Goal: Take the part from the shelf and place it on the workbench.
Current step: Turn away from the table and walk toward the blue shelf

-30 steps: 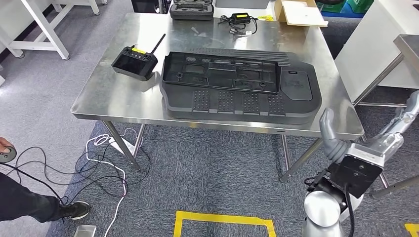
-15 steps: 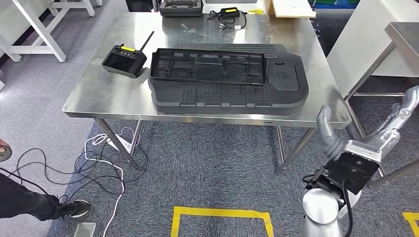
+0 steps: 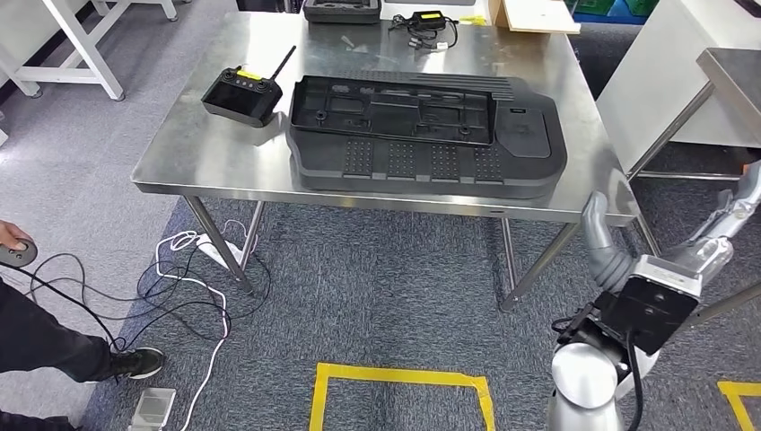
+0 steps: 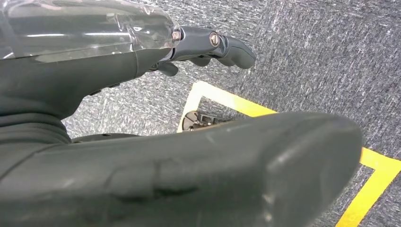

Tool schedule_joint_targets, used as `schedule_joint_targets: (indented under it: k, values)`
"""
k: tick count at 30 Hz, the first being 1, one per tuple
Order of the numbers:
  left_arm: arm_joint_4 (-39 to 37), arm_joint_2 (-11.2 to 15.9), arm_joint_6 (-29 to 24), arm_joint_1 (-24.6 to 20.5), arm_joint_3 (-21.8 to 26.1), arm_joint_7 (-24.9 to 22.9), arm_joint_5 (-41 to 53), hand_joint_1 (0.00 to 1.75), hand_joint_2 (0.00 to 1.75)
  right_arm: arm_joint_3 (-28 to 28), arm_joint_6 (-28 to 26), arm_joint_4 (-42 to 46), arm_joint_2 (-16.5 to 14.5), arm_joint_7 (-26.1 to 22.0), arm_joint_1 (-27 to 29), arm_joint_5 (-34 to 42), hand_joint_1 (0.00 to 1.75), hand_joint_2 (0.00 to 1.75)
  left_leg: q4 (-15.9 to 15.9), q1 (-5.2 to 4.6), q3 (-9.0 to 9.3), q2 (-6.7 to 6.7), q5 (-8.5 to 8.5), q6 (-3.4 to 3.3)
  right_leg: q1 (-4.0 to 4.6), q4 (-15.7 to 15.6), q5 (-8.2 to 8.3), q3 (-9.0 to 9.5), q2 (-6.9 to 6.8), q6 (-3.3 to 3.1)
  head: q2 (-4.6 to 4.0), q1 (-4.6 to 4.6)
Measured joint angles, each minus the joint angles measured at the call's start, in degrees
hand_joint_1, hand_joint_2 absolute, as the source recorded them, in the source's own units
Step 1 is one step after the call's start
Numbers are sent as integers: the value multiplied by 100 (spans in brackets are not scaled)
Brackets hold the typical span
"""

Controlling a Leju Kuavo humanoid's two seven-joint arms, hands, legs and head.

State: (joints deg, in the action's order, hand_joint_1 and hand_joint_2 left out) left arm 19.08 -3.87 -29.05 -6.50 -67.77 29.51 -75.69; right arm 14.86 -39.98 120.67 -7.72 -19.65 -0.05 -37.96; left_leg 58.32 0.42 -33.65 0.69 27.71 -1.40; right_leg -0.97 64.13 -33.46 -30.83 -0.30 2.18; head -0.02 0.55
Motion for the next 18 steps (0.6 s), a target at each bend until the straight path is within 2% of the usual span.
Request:
schedule_joint_targets:
  k: [1,2,4,5,6,7,8,10,11,12,13,14,16,17,18]
  values:
    - [0,0,0,-3,-1,0,0,0,0,2,0,1,0,0,-15,-2,0,175,16,-4,-21,-1,-18,28,11,-361,96,206,7,-21,0,-4]
    - [0,1,0,-6,-1,0,1,0,0,6,0,1,0,-1,-25,-4,0,175,28,-9,-38,-1,-42,63,24,-601,143,328,14,-42,0,-9]
    - [0,0,0,-9,-1,0,1,0,0,13,0,2,0,-3,-30,-5,0,175,29,-11,-62,-3,-104,143,56,-706,173,337,27,-99,0,-9]
    - [0,0,0,-9,-1,0,1,0,0,15,0,2,-1,-5,-31,-5,0,175,35,-9,-72,-8,-109,182,46,-717,206,311,20,-136,0,-10]
    - [0,0,0,-9,-1,0,0,0,0,17,0,2,-1,-8,-36,-5,0,175,82,-9,-101,-16,-55,216,36,-730,245,282,12,-181,0,-7]
    - [0,1,0,-9,-1,0,0,0,0,19,0,2,-2,-11,-40,-5,0,175,212,-7,-158,-24,79,244,22,-745,289,246,2,-231,0,5]
    - [0,1,0,-10,-1,0,0,0,0,21,0,2,-3,-14,-43,-5,0,175,450,-3,-250,-31,291,266,10,-756,331,202,-10,-276,0,25]
    - [0,1,0,-7,-1,0,0,0,0,25,0,2,-4,-18,-46,-5,0,175,1149,8,-478,-33,751,296,21,-739,397,92,-23,-326,0,67]
    - [0,1,0,-6,-1,0,0,0,0,26,0,2,-5,-20,-46,-5,0,175,1437,10,-541,-32,876,305,26,-723,427,33,-27,-332,0,76]
    - [0,1,0,-5,-1,0,0,0,0,27,0,2,-5,-21,-45,-5,0,175,1567,10,-521,-32,888,307,29,-699,453,-28,-30,-331,0,78]
    - [0,1,0,-6,-1,0,0,0,0,29,0,2,-6,-21,-45,-5,0,175,1477,10,-394,-32,796,301,30,-669,473,-85,-30,-325,0,80]
    - [0,1,0,-7,-1,0,0,0,0,30,0,2,-7,-22,-45,-5,0,175,1181,9,-170,-32,643,284,30,-638,488,-132,-30,-316,0,81]
    - [0,1,0,-13,-1,1,0,0,0,34,0,2,-7,-25,-45,-5,0,175,379,1,327,-35,436,235,37,-576,508,-203,-30,-290,0,83]
    - [0,1,-1,-14,-1,1,0,0,0,36,0,2,-7,-28,-47,-5,0,175,103,-9,475,-36,398,211,42,-556,526,-225,-32,-262,0,82]
    - [0,1,-1,-14,-1,2,0,0,0,37,0,2,-7,-31,-48,-5,0,175,-42,-21,535,-38,399,191,47,-546,550,-242,-34,-227,0,84]
